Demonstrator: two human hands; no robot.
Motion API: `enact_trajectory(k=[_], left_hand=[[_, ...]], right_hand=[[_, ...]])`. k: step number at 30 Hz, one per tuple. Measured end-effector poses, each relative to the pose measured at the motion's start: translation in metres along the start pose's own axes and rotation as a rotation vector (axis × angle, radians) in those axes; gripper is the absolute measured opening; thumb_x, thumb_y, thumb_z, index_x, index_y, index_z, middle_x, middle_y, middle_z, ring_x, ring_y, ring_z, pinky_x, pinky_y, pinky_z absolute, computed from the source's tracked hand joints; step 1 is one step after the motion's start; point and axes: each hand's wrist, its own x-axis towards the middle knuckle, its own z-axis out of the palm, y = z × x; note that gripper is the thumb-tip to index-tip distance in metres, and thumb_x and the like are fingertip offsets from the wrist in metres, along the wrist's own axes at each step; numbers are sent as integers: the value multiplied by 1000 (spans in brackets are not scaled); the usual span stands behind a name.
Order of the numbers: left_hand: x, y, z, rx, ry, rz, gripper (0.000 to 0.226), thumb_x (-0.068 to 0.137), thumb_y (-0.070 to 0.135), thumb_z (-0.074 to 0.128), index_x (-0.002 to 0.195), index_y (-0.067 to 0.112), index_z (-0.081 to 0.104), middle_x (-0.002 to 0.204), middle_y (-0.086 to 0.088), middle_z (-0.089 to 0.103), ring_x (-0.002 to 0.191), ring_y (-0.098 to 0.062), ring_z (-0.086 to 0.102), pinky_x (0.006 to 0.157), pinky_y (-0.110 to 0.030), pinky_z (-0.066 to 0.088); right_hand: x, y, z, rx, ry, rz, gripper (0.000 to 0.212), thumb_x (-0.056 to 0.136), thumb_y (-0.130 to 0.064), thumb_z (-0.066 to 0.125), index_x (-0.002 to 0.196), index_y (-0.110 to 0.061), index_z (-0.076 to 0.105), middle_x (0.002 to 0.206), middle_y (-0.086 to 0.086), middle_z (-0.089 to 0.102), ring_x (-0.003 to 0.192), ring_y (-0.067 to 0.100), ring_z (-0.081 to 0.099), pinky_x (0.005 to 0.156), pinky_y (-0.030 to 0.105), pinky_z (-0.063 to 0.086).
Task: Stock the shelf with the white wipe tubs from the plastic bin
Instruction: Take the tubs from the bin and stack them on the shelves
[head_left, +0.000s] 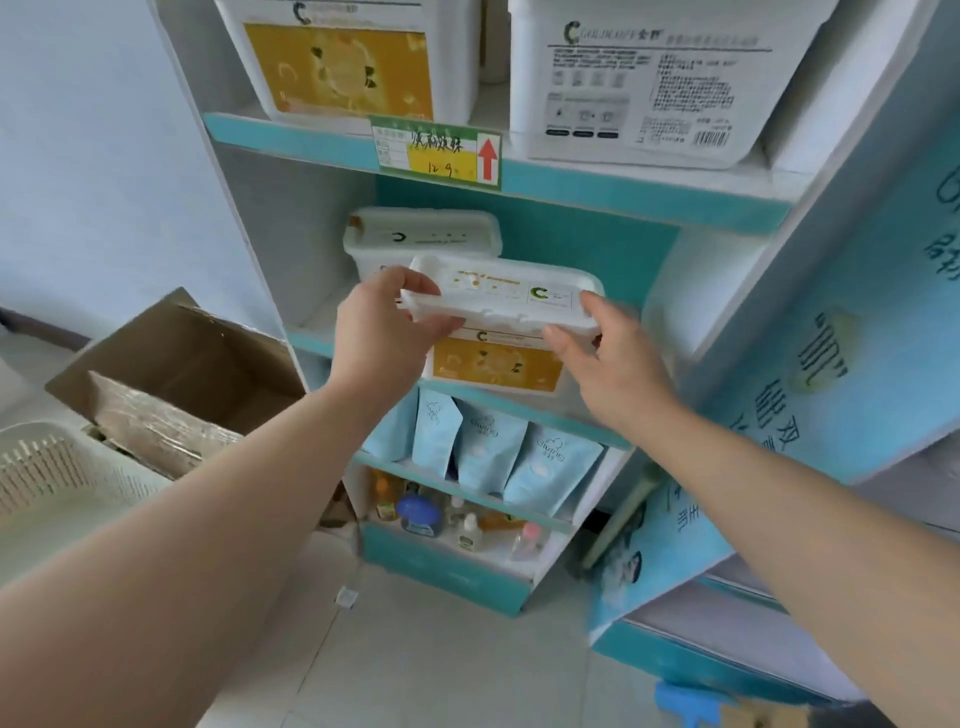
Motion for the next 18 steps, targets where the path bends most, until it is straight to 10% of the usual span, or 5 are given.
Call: enact_trajectory(k=[11, 18], left_hand=[[34, -14, 51, 22, -89, 58, 22, 79, 28, 77, 95, 27, 62, 108, 2, 62, 83, -11, 64, 58, -16, 43], [58, -17, 69, 10, -139, 128, 26, 74, 30, 80, 92, 28, 61, 110, -3, 60, 82, -14, 64, 65, -21, 45]], right_hand=[[37, 36, 1, -209, 55, 116, 51, 92, -36, 56, 135, -10, 49, 133, 12, 45, 118, 26, 49, 100, 32, 37], [51, 44, 11, -289, 135, 140, 61, 89, -44, 57, 139, -11, 44, 153, 13, 25, 143, 27, 16, 117, 37, 18]])
